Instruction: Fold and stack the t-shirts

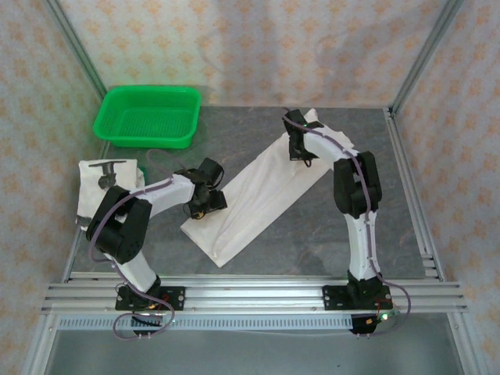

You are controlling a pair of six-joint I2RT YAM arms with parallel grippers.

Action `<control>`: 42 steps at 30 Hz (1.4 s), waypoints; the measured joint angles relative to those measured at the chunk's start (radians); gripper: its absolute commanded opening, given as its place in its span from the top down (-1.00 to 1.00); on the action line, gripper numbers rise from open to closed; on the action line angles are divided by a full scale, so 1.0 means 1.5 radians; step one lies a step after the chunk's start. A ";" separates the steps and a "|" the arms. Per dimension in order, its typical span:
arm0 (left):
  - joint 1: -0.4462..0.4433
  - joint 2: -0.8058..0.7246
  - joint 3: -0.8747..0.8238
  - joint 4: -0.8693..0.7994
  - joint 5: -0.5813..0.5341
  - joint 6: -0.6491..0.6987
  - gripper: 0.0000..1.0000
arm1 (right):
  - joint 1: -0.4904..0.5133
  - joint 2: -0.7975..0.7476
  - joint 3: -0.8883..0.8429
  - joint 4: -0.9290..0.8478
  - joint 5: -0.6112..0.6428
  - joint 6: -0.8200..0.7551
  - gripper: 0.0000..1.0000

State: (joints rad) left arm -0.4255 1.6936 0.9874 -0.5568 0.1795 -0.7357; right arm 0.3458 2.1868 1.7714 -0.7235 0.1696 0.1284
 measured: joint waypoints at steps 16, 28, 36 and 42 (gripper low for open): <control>0.000 0.000 0.000 0.000 0.003 -0.001 -0.41 | 0.027 0.010 -0.003 0.029 -0.039 0.013 0.29; 0.000 0.000 0.000 0.001 0.003 -0.003 -0.41 | 0.008 0.026 -0.013 0.035 -0.041 0.025 0.89; 0.000 0.000 0.000 0.001 0.003 -0.003 -0.41 | -0.014 -0.070 -0.155 0.083 -0.012 0.054 0.81; 0.000 0.000 -0.002 0.002 0.004 -0.003 -0.41 | -0.018 -0.146 -0.247 0.124 0.027 0.115 0.54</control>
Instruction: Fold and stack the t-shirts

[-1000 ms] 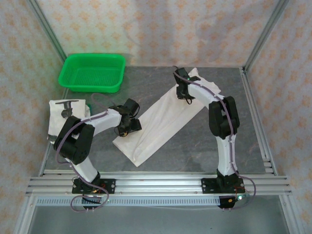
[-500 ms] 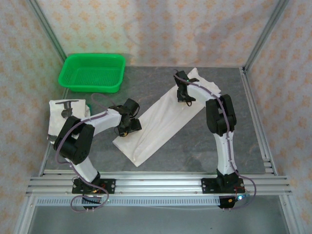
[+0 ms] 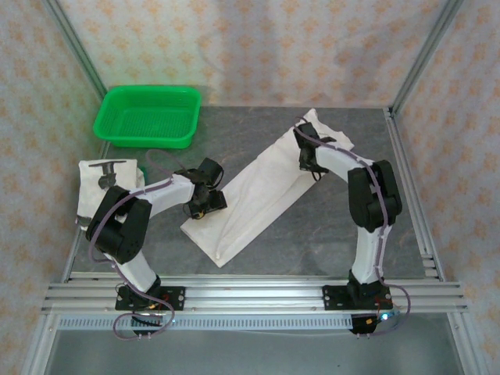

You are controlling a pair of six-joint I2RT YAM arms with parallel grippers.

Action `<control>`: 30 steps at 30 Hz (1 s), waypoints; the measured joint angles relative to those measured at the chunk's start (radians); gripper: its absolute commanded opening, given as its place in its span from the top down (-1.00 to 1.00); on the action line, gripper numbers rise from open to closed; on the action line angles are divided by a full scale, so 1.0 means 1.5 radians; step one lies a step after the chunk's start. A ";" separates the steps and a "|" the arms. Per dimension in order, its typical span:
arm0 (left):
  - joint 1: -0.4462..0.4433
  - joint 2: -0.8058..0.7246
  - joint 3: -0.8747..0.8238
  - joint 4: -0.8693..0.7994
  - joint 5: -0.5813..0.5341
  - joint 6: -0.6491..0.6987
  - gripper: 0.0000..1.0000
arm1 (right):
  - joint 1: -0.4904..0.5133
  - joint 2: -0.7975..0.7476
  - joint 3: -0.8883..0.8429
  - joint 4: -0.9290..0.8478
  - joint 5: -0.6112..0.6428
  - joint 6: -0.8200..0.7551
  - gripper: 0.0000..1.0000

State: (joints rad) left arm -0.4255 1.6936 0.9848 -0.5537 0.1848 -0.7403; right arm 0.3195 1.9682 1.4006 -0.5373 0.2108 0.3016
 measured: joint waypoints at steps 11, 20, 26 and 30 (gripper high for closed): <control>0.000 0.000 0.000 0.000 0.000 0.000 -0.41 | -0.026 -0.041 -0.055 0.010 0.030 0.070 -0.14; 0.000 0.000 0.000 0.000 0.001 0.001 -0.41 | -0.049 -0.121 -0.062 0.073 0.003 0.083 -0.25; 0.000 0.003 0.002 -0.001 0.001 0.001 -0.40 | -0.067 -0.056 0.018 0.067 -0.090 0.034 -0.33; 0.000 0.003 0.002 -0.001 0.002 0.000 -0.40 | -0.049 0.020 0.092 0.052 -0.120 -0.023 -0.28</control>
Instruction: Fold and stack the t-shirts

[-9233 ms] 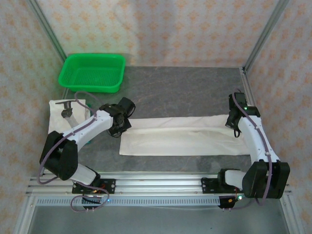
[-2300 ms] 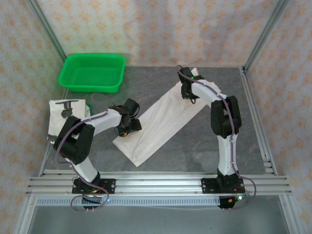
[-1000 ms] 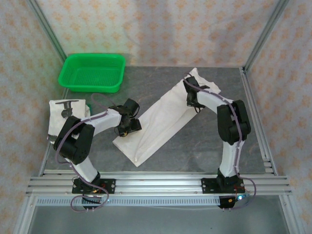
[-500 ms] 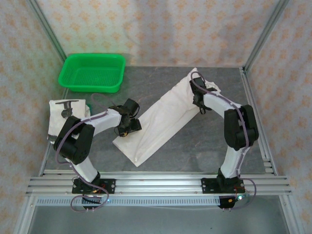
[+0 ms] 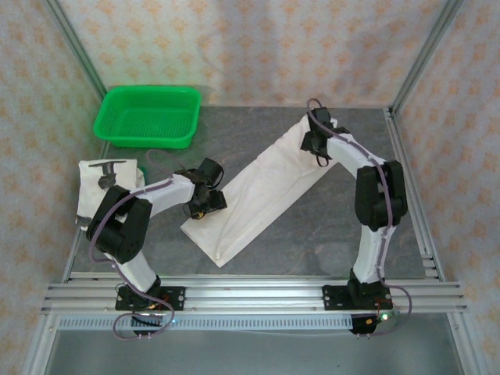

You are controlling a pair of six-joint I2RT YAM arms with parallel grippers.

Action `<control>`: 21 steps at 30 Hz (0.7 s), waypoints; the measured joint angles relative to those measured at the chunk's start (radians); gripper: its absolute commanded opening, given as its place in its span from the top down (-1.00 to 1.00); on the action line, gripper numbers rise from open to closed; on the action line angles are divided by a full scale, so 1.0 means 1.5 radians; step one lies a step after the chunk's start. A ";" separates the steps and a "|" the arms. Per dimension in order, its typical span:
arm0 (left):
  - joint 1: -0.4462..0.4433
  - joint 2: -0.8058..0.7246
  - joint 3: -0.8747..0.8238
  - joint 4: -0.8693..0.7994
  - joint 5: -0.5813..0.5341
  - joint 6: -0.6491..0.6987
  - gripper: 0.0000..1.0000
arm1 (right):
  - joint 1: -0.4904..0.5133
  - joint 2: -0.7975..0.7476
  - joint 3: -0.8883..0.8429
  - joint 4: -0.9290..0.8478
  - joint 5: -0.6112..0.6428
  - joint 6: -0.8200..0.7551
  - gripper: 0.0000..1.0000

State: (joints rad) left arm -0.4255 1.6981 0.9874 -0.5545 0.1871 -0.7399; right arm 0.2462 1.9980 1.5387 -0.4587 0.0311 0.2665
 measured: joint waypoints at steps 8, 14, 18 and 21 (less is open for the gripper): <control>0.000 0.002 0.003 -0.002 0.000 0.000 -0.40 | 0.012 0.135 0.137 -0.084 0.031 -0.074 0.08; 0.000 0.002 0.003 -0.002 0.000 0.000 -0.40 | -0.011 0.155 0.174 -0.139 0.109 -0.048 0.23; 0.000 0.002 0.003 -0.002 0.000 0.000 -0.40 | -0.036 0.151 0.163 -0.153 0.147 -0.035 0.27; 0.000 0.002 0.003 -0.002 0.000 0.000 -0.40 | -0.053 0.125 0.120 -0.159 0.166 -0.020 0.26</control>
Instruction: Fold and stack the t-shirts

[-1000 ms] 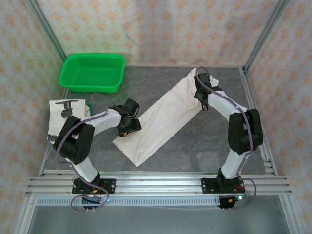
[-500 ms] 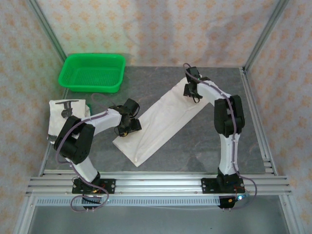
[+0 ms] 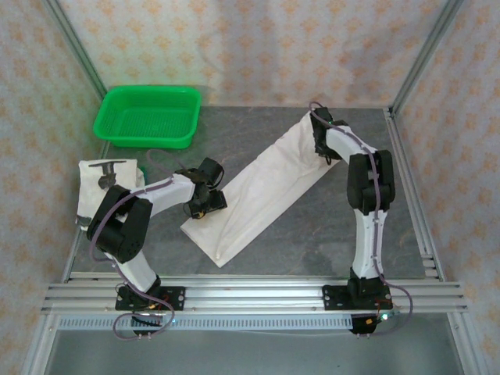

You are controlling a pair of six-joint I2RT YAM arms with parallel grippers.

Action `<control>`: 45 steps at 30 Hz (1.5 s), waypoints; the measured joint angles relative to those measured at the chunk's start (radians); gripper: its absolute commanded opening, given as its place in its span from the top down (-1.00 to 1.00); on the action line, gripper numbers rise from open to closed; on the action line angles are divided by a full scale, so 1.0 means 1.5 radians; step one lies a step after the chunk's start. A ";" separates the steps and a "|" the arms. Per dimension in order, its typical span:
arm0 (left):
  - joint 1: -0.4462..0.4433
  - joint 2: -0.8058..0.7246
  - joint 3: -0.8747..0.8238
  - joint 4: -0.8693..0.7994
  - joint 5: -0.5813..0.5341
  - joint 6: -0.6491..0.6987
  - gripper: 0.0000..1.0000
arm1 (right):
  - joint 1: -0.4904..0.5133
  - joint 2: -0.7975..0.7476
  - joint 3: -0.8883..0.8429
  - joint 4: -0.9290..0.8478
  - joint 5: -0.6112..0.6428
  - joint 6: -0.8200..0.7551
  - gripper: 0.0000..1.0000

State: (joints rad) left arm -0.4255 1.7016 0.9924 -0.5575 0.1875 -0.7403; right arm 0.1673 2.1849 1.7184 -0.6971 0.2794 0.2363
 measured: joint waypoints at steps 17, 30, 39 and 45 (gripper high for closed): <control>0.000 0.000 0.001 0.000 0.000 0.000 -0.40 | -0.006 -0.108 -0.066 0.081 -0.110 0.008 -0.38; 0.001 0.002 0.005 -0.002 0.007 0.000 -0.39 | -0.001 0.093 0.141 -0.005 -0.068 -0.031 -0.24; 0.001 0.002 0.005 -0.002 0.007 0.000 -0.40 | -0.067 0.043 0.064 -0.029 -0.032 -0.008 -0.21; 0.001 0.002 0.005 -0.002 0.007 0.000 -0.40 | -0.082 -0.051 -0.022 -0.006 -0.038 0.003 -0.24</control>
State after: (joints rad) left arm -0.4248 1.7042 1.0000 -0.5610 0.1986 -0.7399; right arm 0.0444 2.1078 1.6848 -0.7055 0.2230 0.2409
